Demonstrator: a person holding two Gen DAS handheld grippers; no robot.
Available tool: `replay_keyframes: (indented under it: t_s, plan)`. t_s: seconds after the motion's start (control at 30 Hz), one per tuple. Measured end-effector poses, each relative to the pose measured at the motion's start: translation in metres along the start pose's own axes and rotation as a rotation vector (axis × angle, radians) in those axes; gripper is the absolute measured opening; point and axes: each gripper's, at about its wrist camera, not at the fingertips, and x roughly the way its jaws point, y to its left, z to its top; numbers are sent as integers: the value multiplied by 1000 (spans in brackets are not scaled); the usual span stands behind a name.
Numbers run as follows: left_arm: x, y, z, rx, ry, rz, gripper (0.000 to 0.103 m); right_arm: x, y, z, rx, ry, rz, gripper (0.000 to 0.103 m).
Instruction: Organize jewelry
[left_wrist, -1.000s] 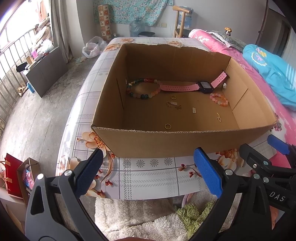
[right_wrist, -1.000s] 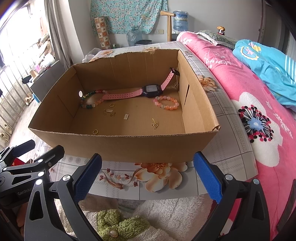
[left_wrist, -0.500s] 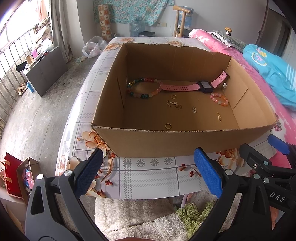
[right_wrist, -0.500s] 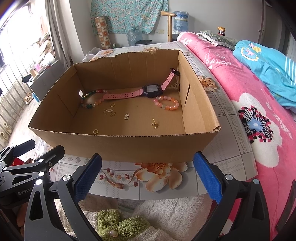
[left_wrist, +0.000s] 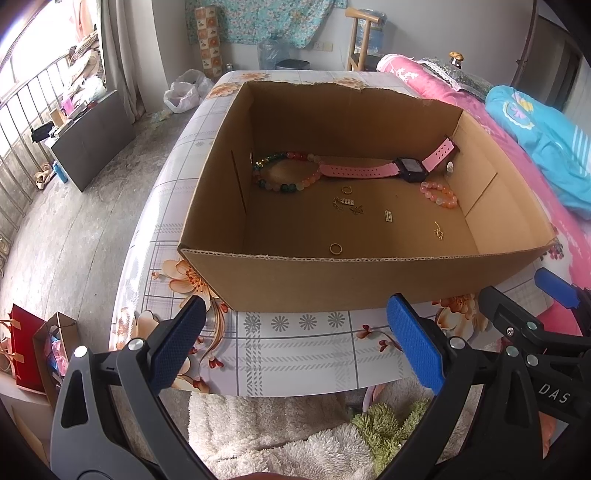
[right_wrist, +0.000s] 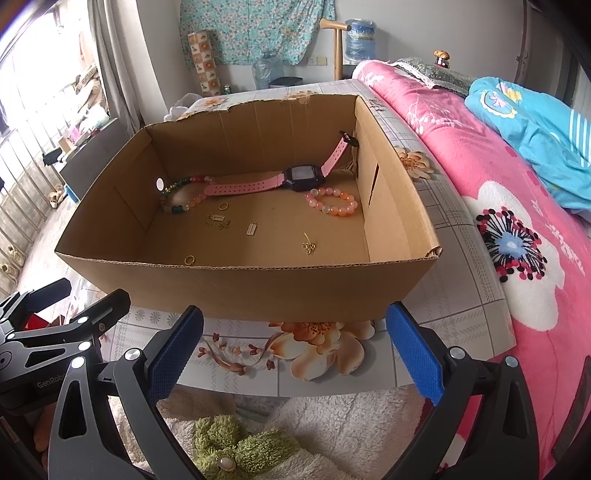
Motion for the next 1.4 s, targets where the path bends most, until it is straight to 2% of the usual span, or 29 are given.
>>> replay_keyframes:
  t_s: [0.73, 1.4]
  plan:
    - [5, 1, 1, -9, 21, 5, 95, 6, 0, 1, 6, 18, 10, 96]
    - [22, 4, 15, -36, 129, -6, 95, 22, -2, 11, 28, 79, 33, 96]
